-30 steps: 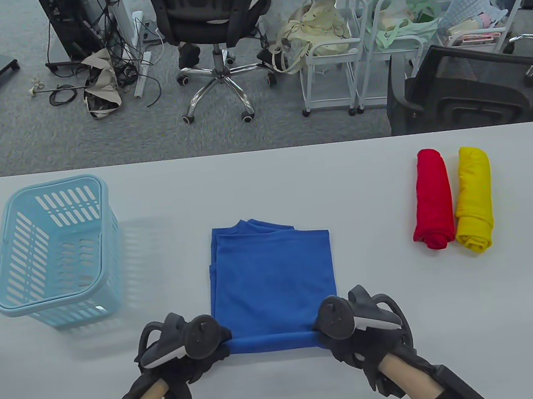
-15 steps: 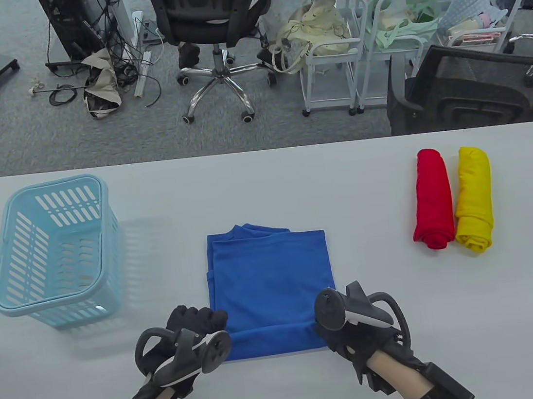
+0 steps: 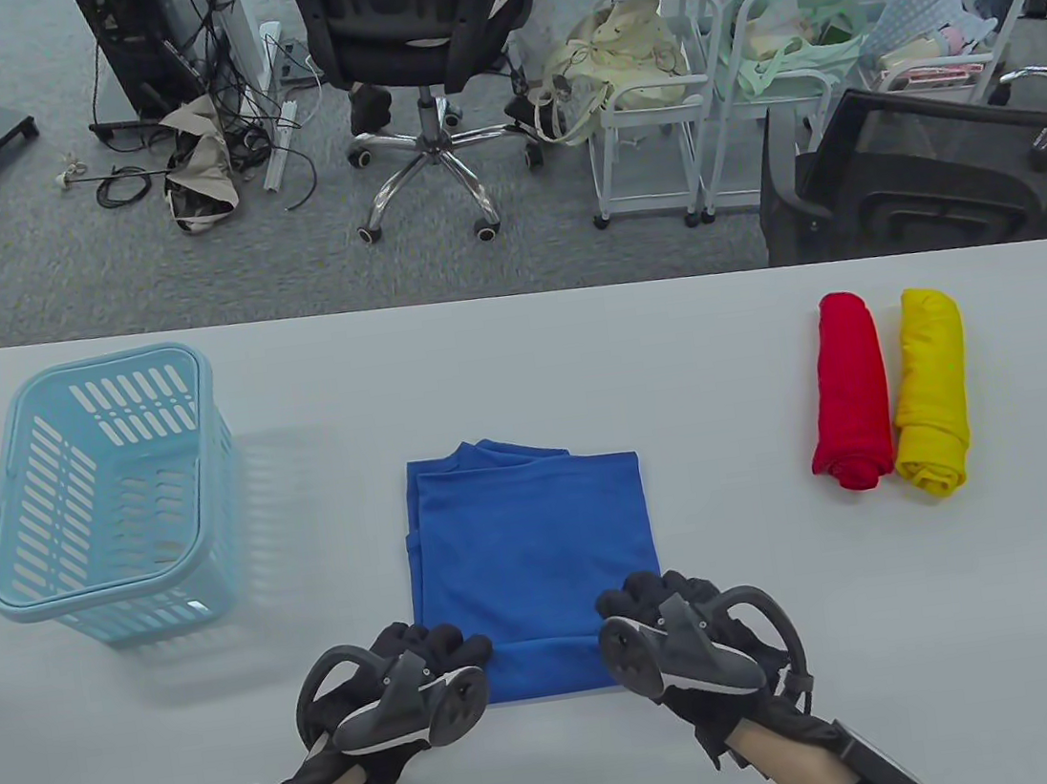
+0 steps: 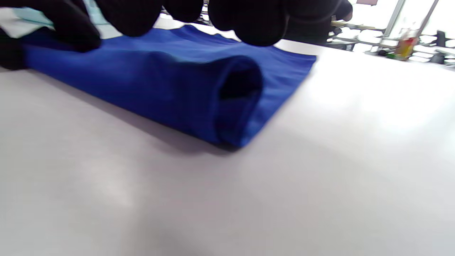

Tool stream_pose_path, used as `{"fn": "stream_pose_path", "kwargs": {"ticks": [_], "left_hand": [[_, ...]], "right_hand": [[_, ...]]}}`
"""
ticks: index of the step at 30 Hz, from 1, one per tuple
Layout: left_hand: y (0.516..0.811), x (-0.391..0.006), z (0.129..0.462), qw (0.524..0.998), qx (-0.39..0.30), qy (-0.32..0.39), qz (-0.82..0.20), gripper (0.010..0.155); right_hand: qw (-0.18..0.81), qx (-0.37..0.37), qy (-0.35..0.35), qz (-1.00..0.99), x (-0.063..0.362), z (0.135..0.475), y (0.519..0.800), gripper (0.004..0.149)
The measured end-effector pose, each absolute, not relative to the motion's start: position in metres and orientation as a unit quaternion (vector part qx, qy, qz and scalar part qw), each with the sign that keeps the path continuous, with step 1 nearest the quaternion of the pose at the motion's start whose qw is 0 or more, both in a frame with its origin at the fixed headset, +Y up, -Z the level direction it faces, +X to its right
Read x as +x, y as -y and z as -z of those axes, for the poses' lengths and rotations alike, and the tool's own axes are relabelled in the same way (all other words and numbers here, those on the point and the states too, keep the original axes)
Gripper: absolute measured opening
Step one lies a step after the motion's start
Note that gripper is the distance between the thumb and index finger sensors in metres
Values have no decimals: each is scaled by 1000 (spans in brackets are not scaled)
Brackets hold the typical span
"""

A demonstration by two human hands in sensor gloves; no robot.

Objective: Roll t-shirt into tight roll

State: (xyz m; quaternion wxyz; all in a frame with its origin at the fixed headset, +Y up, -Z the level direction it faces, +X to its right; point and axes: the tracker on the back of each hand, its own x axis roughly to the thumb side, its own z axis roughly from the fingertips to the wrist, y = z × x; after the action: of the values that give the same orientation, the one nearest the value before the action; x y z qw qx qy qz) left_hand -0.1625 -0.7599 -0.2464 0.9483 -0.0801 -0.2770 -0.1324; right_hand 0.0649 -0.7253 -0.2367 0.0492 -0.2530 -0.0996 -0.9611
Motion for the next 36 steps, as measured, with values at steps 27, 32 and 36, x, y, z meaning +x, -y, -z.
{"fn": "stream_pose_path", "kwargs": {"ticks": [27,32,36], "left_hand": [[750,-204,274,952,-211,209,-78,51],[753,-211,279,970,-171,170,-11,54],[745,-210,275,981,-105,143,82,56]], "right_hand": [[-109,-214,235,942,87,265,747,48],[-67,-175,220,957,90,269,754,55],[-75,-175,228,955,92,271,756,55]]}}
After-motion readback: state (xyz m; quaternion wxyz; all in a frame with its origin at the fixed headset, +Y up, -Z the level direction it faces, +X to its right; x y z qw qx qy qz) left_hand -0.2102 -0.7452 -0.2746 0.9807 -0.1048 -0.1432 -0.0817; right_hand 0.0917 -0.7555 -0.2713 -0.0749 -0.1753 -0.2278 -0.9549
